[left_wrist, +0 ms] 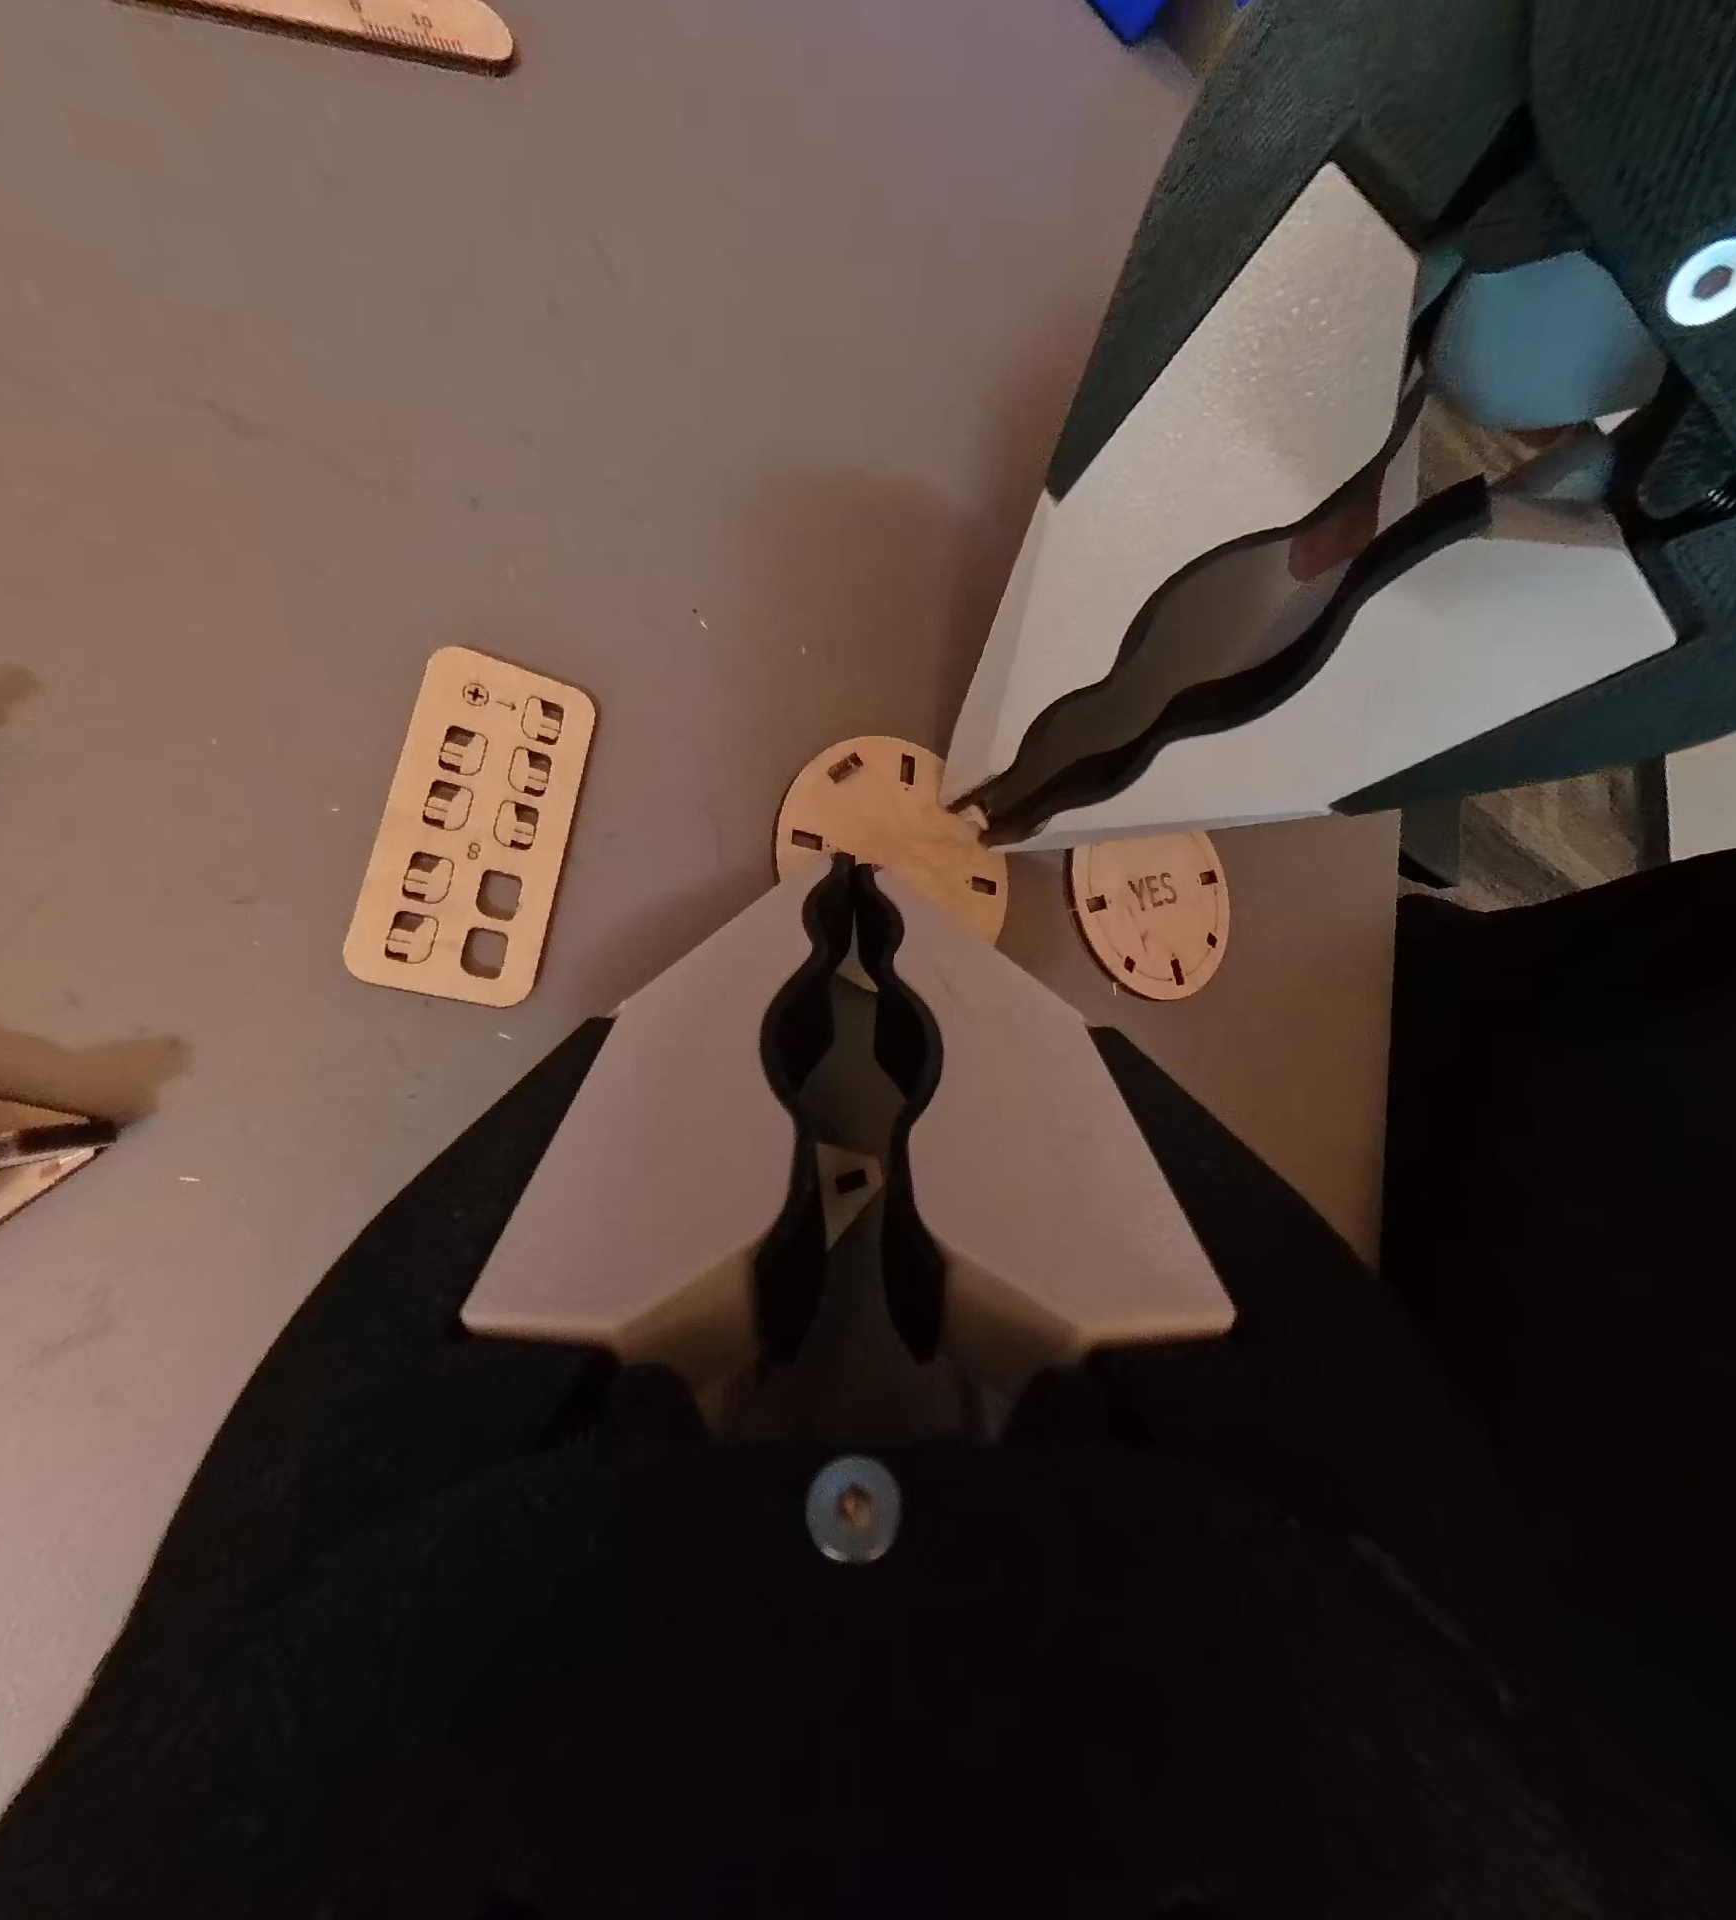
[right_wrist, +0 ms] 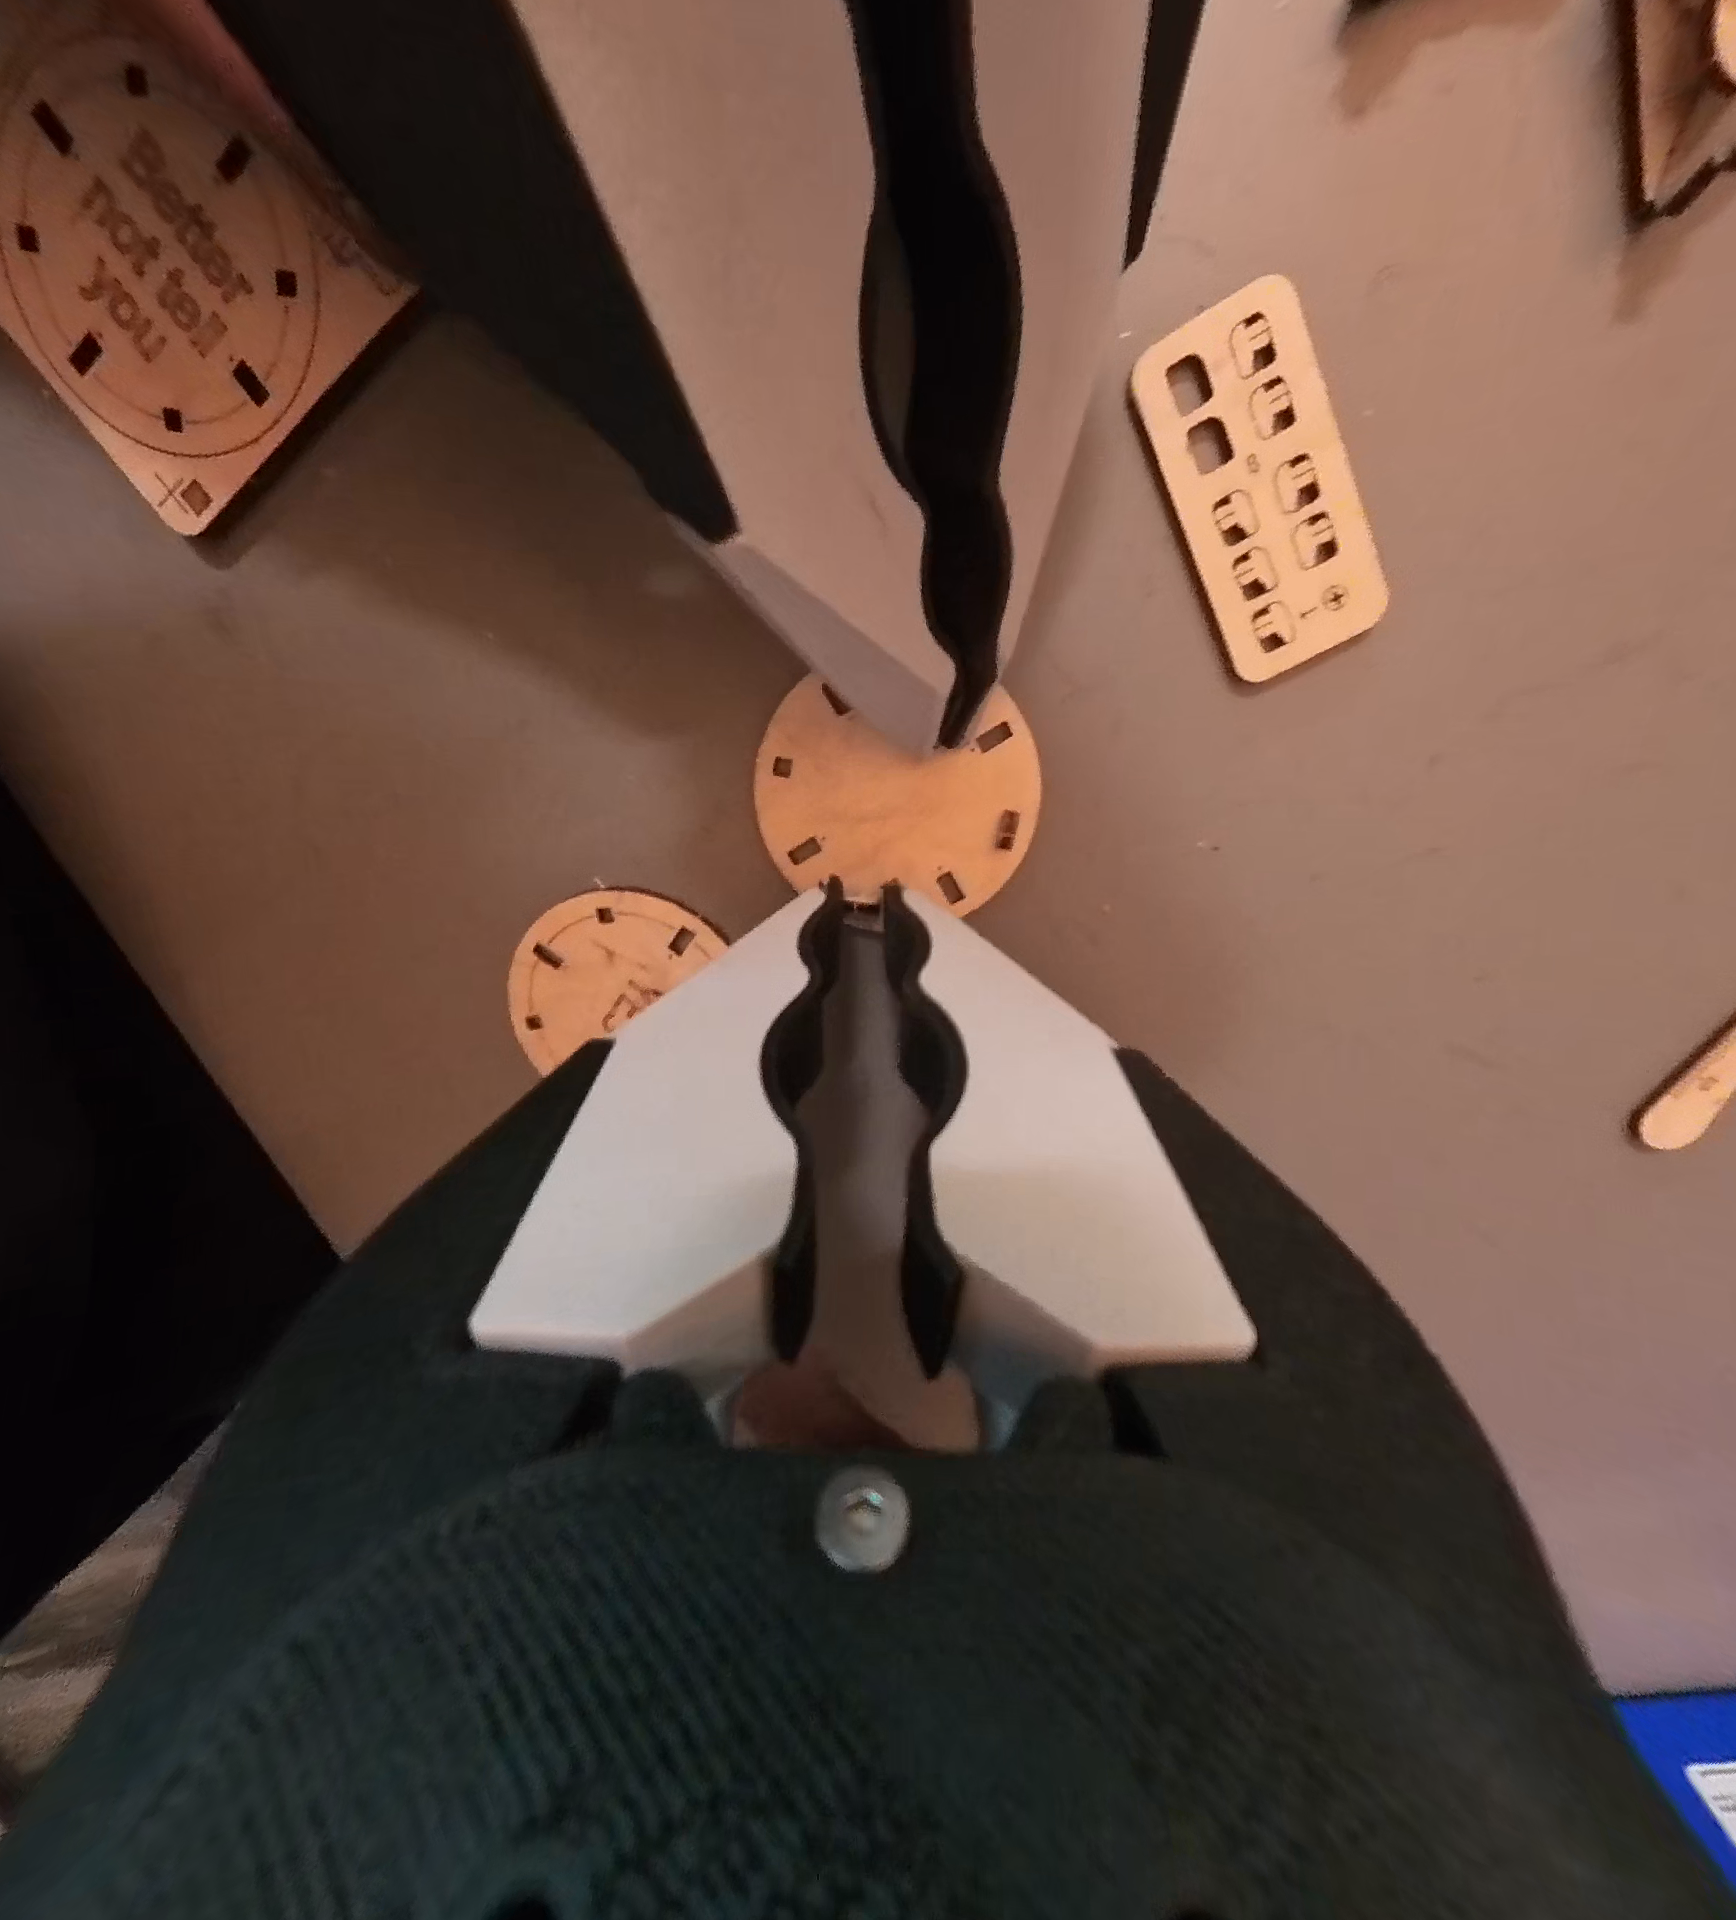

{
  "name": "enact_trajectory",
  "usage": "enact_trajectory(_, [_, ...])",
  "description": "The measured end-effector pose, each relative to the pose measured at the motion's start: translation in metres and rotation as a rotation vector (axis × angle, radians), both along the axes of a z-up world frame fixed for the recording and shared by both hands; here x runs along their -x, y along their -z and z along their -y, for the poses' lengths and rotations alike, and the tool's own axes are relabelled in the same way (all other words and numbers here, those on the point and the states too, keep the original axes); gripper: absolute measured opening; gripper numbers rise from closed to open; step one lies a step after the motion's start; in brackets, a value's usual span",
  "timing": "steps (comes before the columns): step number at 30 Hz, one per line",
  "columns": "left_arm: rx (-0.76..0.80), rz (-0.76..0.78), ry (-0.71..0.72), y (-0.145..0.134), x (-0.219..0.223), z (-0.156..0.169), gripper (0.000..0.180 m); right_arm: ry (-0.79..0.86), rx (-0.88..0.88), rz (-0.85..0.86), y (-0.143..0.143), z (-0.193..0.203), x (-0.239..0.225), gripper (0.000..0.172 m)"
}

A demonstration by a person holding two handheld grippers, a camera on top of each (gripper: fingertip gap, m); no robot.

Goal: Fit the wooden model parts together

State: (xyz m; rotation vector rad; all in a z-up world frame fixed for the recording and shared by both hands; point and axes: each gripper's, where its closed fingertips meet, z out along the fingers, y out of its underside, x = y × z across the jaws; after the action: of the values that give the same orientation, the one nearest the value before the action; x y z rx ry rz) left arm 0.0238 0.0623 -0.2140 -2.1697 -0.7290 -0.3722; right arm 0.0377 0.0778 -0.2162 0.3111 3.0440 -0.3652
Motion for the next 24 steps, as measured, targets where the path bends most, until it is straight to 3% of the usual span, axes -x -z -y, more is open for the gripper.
enact_trajectory(4, [-0.002, 0.002, 0.001, 0.000, 0.000, 0.000, 0.000, -0.006, 0.019, -0.039, -0.002, 0.000, 0.001, 0.023])
enact_trajectory(8, [-0.002, 0.002, 0.002, 0.000, 0.000, 0.000, 0.000, -0.008, 0.064, -0.068, -0.010, 0.001, 0.001, 0.028])
enact_trajectory(13, [-0.005, 0.004, 0.003, 0.000, 0.000, 0.000, 0.000, 0.030, 0.099, -0.161, -0.017, -0.006, 0.011, 0.025])
enact_trajectory(24, [-0.001, -0.002, 0.002, 0.000, 0.000, 0.000, 0.000, 0.218, 0.245, -0.105, -0.006, -0.002, -0.002, 0.022])
